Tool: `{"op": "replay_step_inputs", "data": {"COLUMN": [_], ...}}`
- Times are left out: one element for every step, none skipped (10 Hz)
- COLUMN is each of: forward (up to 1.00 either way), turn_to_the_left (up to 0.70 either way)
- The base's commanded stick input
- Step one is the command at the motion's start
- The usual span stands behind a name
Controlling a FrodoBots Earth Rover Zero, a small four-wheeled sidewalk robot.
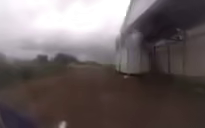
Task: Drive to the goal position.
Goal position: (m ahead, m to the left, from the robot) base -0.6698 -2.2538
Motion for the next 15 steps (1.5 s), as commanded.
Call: {"op": "replay_step_inputs", "data": {"forward": [0.70, 0.70, 0.70, 0.70, 0.70, 0.70, 0.70, 0.70, 0.70, 0.70, 0.70, 0.70, 0.70, 0.70, 0.70], "turn_to_the_left": [0.00, 0.00, 0.00, 0.00, 0.00, 0.00, 0.00, 0.00, 0.00, 0.00, 0.00, 0.00, 0.00, 0.00, 0.00]}}
